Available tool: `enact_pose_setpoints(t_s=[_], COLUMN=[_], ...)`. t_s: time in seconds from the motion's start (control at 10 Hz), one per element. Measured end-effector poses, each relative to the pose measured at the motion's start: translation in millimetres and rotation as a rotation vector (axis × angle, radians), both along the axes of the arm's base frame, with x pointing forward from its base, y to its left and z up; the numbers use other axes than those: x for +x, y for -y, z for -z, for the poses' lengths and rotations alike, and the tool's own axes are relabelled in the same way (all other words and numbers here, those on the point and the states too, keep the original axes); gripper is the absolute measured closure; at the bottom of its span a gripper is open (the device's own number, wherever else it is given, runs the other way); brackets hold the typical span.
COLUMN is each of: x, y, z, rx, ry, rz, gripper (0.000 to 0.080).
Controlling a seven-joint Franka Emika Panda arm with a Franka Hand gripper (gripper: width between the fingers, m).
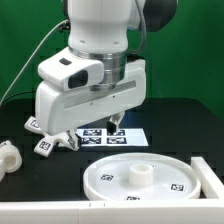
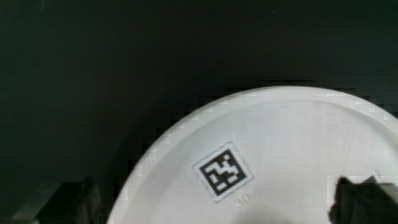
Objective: Assemble round table
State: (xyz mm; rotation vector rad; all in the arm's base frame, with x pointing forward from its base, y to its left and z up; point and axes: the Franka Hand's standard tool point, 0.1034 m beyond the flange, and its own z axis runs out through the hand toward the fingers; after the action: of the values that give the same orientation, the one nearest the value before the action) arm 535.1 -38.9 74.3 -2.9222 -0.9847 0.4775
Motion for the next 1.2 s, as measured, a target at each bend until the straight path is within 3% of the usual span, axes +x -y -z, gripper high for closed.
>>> enact_pose_setpoints(t_s=[0.4,0.6,0.9,1.1,1.2], x=[-5.3,-5.6,-6.4,-13.9,-15.0], y=[64.5,49.2,55.9,94.2,109.0], z=[-12.4,-5.3,-3.3,-2.5,-5.1], rx=[-0.123,-0.134,-0.141,-0.204,-0.211], ry=[-0.201,-0.261,-0.258,-0.250,-0.242], rz=[0.175,0.138,0.153,0.262,0.288], gripper=[0.0150,0.0150,0.0150,0.0150,0.0150])
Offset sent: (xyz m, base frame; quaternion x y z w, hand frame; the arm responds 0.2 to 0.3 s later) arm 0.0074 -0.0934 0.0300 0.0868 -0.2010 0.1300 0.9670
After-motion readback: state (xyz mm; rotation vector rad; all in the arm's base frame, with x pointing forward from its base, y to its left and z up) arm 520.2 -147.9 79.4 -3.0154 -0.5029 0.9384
